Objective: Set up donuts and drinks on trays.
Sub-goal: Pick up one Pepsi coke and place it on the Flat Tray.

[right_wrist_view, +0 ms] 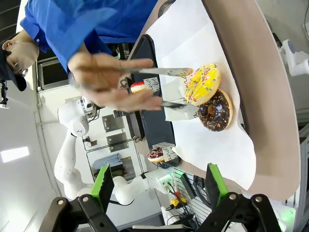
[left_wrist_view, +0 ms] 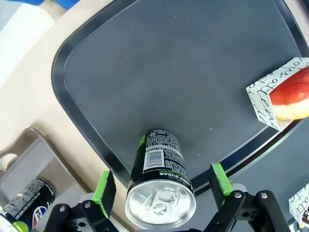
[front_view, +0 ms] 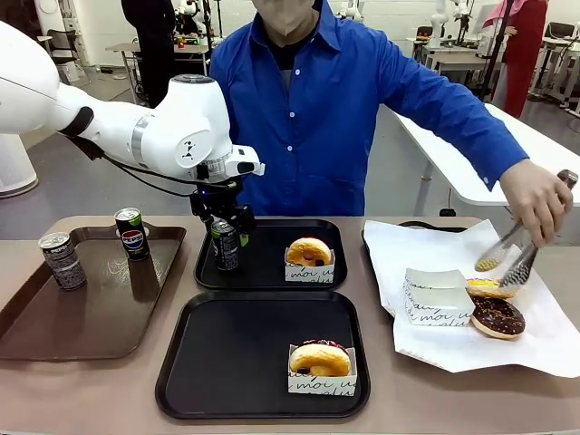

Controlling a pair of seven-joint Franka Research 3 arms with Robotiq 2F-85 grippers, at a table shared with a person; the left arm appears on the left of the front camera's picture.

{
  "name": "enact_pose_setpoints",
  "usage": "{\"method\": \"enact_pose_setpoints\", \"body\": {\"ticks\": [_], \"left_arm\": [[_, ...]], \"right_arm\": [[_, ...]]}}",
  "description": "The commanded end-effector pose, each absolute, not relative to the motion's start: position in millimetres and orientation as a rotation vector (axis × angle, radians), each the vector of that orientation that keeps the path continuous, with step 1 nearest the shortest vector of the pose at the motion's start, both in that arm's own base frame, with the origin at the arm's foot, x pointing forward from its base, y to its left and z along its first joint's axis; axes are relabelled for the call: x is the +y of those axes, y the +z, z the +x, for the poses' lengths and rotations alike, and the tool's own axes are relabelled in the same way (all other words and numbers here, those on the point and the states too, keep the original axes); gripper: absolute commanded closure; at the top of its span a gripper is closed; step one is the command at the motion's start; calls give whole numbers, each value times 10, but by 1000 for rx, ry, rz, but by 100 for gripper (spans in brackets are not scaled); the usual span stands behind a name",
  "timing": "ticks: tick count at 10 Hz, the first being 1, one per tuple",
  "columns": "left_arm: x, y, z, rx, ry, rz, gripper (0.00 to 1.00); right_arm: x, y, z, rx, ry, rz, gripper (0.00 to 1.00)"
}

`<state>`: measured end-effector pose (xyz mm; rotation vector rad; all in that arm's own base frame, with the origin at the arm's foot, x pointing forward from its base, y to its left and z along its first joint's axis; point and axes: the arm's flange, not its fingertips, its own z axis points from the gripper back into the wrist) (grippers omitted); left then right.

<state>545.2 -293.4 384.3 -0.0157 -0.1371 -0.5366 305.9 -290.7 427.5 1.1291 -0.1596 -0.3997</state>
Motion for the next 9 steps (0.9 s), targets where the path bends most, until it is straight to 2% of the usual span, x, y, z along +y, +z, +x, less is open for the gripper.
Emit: {"method": "enact_pose_setpoints", "body": {"ticks": [1,3,6,9], "left_arm": [[-2893,3933,5393,-104,-545,-18,0],[-2908,4085,5271,-22,-500,-1,0],[-2900,4586,4819,-72,-425,-38,0],[-2720,4791,4433,-104,-342,-67,0]], "right_arm": [[-2898,4267,3051,-167,-390,1142,0],[-2898,4267,3051,-167,-390,1142,0],[-2898,4267,3051,-167,-390,1142,0],[-2898,4267,3051,-167,-390,1142,0]]}}
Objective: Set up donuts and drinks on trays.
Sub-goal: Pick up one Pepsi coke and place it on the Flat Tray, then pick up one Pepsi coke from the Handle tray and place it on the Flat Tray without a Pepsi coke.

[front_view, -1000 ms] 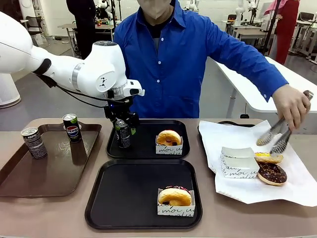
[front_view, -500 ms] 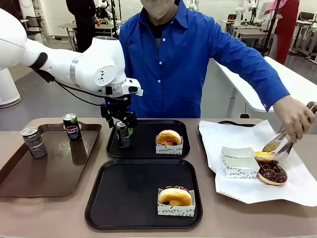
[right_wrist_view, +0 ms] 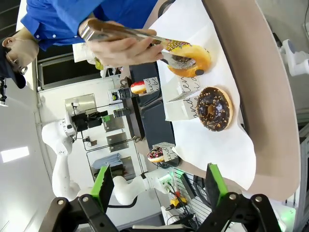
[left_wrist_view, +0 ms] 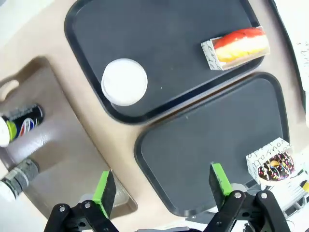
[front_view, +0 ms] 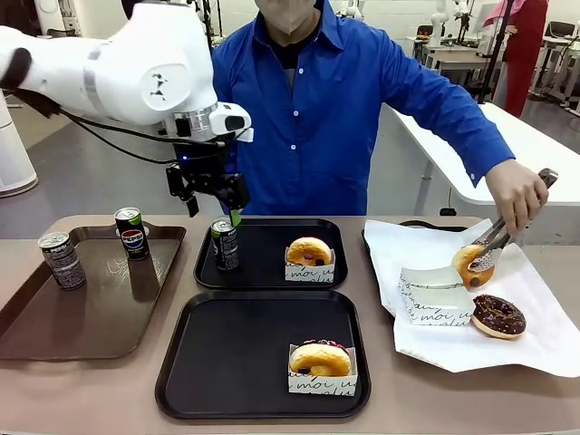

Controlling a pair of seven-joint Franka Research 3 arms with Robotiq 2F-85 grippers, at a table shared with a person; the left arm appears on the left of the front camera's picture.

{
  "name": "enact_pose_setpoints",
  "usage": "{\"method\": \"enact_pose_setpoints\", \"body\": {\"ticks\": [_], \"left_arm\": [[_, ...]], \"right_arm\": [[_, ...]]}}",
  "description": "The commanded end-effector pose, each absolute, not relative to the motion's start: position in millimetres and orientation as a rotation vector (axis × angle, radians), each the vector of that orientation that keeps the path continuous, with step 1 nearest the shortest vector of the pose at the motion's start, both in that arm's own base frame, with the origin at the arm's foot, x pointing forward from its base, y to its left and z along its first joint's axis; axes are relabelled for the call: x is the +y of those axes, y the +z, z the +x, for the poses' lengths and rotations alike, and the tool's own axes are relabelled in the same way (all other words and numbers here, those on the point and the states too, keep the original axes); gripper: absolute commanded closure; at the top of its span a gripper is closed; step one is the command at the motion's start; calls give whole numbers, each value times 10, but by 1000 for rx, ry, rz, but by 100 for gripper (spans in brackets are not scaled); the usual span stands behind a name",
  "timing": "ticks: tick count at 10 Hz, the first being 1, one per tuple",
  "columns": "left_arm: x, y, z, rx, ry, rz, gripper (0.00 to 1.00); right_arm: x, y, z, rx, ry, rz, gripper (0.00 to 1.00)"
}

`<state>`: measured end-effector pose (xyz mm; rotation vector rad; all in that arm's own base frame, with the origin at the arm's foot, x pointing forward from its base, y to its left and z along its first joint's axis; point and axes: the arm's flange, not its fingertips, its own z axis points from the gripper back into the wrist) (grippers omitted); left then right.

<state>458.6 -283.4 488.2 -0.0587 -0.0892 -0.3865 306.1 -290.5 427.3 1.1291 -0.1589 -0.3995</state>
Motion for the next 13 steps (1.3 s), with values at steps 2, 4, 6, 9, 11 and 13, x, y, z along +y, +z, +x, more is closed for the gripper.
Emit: {"method": "enact_pose_setpoints", "body": {"ticks": [2,4,6,9,11,13], "left_arm": [[-2834,4882,4586,-89,-386,-59,0],[-2834,4882,4586,-89,-386,-59,0],[-2834,4882,4586,-89,-386,-59,0],[-2608,5078,4596,-88,-319,-38,0],[-1886,5381,4661,-70,-181,-3,0],[-1063,5512,4725,-43,-62,-49,0]], "right_arm": [[-2898,4267,3051,-167,-390,1142,0],[-2898,4267,3051,-167,-390,1142,0],[-2898,4267,3051,-167,-390,1142,0],[-2898,4267,3051,-167,-390,1142,0],[-2898,4267,3051,-167,-390,1142,0],[-2898,4267,3051,-167,-390,1142,0]]}}
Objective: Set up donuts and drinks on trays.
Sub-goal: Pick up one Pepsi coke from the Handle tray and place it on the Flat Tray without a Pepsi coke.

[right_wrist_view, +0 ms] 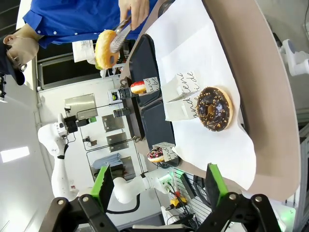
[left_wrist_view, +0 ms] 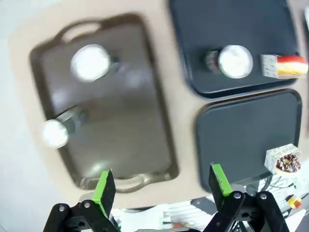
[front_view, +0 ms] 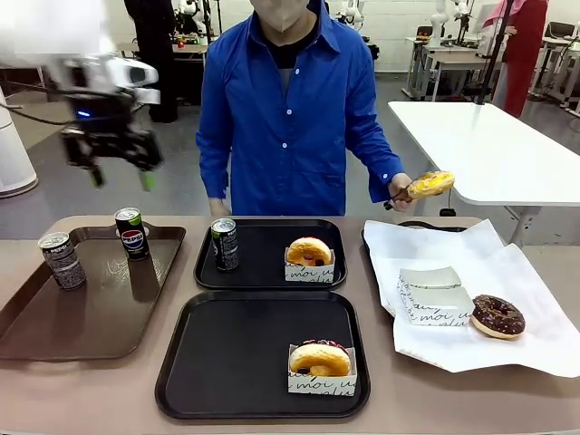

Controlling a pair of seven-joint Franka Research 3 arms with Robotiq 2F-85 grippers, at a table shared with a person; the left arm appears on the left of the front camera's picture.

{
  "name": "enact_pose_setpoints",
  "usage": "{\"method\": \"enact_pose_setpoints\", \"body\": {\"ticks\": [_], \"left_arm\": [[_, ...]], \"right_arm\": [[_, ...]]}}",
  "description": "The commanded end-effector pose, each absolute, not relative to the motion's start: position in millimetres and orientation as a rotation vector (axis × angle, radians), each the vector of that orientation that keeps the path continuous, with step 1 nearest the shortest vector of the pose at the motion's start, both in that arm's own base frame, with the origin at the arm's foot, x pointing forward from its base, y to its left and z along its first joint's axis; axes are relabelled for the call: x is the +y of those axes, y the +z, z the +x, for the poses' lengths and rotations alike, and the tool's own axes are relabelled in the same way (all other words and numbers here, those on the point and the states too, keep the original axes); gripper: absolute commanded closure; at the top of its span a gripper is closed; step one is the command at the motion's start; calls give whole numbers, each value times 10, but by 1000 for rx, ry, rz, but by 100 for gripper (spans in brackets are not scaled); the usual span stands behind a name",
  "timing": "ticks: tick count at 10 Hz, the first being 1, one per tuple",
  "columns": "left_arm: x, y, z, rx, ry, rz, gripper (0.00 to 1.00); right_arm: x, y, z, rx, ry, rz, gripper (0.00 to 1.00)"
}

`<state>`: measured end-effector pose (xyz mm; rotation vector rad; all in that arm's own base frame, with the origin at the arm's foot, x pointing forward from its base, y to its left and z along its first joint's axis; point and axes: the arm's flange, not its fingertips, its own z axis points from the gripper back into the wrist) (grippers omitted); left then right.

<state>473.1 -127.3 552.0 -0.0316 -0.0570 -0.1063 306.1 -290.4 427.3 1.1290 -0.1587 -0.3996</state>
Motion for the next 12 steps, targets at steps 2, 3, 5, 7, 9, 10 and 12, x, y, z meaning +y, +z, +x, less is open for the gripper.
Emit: {"method": "enact_pose_setpoints", "body": {"ticks": [2,3,5,7,9,10,12], "left_arm": [[-428,5409,4623,-50,42,-50,0],[-193,5343,4660,-48,75,-75,0],[123,5159,4802,-67,95,-134,0],[205,4885,4864,-88,97,-113,0],[127,4859,4852,-151,108,-90,0],[230,4881,4904,-81,117,-88,0],[230,4881,4904,-81,117,-88,0]], "right_arm": [[-2898,4267,3051,-167,-390,1142,0],[-2898,4267,3051,-167,-390,1142,0],[-2898,4267,3051,-167,-390,1142,0],[-2898,4267,3051,-167,-390,1142,0],[-2898,4267,3051,-167,-390,1142,0],[-2898,4267,3051,-167,-390,1142,0],[-2898,4267,3051,-167,-390,1142,0]]}}
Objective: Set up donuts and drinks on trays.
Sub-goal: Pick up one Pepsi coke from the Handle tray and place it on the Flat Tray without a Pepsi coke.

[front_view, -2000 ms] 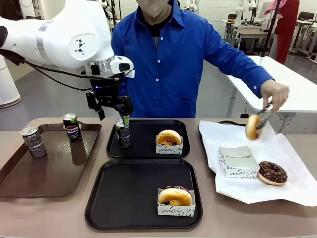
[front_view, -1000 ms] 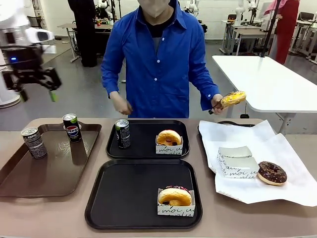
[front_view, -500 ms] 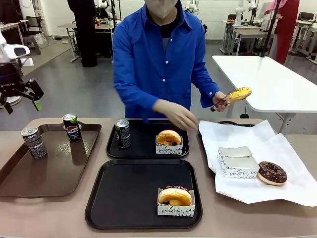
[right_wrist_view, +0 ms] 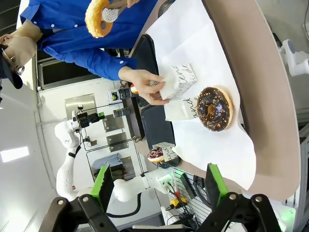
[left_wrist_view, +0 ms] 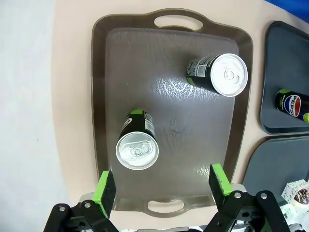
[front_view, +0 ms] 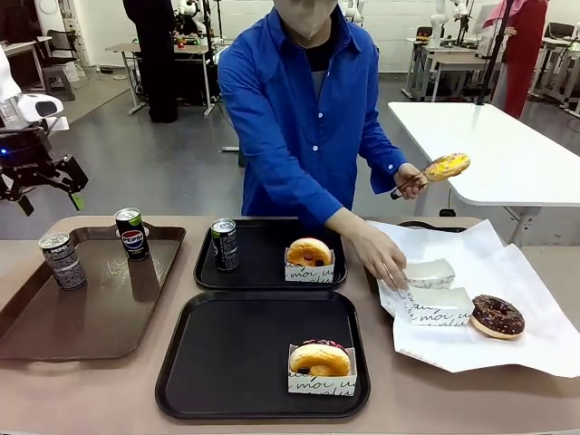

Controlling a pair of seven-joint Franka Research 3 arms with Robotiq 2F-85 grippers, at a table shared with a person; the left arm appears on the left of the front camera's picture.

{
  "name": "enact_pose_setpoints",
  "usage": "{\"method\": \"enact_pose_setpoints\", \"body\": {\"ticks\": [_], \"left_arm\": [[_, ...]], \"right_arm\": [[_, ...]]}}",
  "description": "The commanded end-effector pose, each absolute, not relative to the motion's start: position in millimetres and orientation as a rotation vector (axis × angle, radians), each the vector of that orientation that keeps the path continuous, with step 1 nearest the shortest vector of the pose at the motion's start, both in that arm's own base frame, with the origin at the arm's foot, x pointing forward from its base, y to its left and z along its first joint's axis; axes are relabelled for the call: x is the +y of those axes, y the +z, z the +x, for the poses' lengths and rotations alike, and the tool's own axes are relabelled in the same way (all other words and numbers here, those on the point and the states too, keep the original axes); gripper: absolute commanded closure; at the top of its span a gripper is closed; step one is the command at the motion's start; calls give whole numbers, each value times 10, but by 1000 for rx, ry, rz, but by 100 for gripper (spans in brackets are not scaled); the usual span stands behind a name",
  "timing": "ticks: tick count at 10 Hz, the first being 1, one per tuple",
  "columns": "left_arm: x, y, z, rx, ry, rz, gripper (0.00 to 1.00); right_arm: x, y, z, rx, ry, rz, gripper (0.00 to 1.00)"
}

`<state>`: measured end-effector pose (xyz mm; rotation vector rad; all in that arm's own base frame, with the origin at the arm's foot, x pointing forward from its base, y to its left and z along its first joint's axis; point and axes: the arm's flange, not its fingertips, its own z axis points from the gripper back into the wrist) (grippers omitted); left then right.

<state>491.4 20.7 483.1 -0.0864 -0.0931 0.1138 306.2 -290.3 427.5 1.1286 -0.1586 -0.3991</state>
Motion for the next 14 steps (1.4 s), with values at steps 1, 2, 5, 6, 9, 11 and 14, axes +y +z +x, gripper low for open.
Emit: {"method": "enact_pose_setpoints", "body": {"ticks": [1,2,5,6,9,11,14], "left_arm": [[230,4881,4904,-81,117,-88,0],[230,4881,4904,-81,117,-88,0],[223,4776,4873,-130,47,-42,0],[259,4684,4772,-171,11,17,0],[212,4546,4749,-168,-80,26,0],[228,4447,4761,-165,-80,7,0],[269,4299,4846,-133,-69,20,0]], "right_arm": [[-2898,4267,3051,-167,-390,1142,0],[-2898,4267,3051,-167,-390,1142,0],[-2898,4267,3051,-167,-390,1142,0],[-2898,4267,3051,-167,-390,1142,0],[-2898,4267,3051,-167,-390,1142,0],[-2898,4267,3051,-167,-390,1142,0],[-2898,4267,3051,-167,-390,1142,0]]}}
